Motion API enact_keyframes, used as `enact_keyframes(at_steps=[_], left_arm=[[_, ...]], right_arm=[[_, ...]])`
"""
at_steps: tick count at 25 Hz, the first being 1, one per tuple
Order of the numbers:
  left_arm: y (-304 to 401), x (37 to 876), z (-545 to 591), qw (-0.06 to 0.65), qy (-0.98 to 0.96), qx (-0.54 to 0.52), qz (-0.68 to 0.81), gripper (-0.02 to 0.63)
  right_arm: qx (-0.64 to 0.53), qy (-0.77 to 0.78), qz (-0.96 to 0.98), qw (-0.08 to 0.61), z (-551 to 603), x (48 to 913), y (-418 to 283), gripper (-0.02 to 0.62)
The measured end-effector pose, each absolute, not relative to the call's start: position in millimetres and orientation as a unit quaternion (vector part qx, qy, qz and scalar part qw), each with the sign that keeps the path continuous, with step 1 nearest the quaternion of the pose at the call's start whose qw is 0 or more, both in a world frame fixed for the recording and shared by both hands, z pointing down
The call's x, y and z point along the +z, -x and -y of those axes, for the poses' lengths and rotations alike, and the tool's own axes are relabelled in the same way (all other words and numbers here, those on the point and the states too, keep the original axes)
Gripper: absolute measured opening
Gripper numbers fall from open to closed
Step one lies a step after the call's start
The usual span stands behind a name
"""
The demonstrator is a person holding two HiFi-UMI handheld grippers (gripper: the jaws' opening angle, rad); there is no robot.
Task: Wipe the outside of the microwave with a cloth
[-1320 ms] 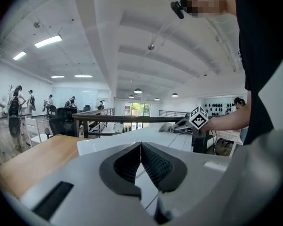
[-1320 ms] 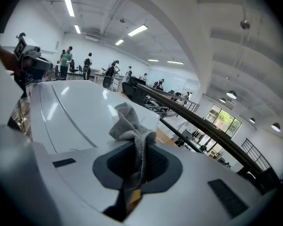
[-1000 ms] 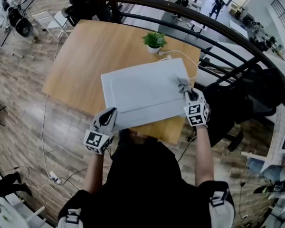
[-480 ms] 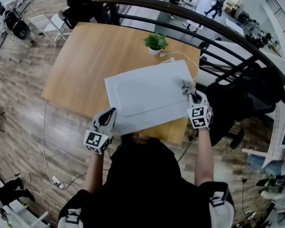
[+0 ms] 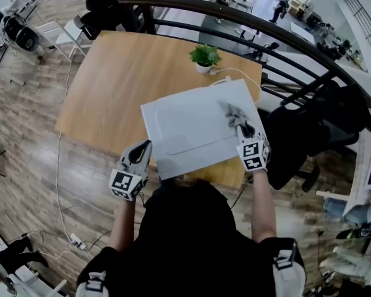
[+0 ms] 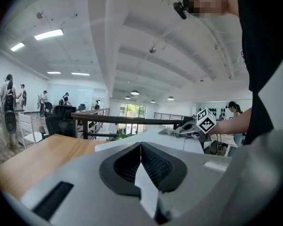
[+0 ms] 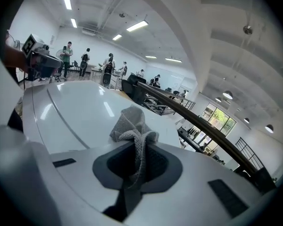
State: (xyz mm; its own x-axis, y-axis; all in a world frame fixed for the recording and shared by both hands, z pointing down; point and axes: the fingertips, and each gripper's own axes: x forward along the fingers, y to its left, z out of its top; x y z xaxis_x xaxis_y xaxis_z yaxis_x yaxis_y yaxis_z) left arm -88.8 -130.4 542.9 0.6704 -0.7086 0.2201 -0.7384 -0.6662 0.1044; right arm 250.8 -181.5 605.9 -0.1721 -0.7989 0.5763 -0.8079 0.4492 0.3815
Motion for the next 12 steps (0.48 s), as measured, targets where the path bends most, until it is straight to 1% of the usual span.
enact_keyframes(at_steps=[3, 12], left_arm=[[93, 545, 131, 0.107, -0.907, 0.090, 0.397, 0.003], [111, 548, 138, 0.095, -0.915, 0.077, 0.385, 0.003]], right_arm=[[0.004, -0.516, 0.770, 0.374, 179, 606, -233, 0.023], [0.040, -0.524, 0.765, 0.372, 175, 606, -203, 0.023]])
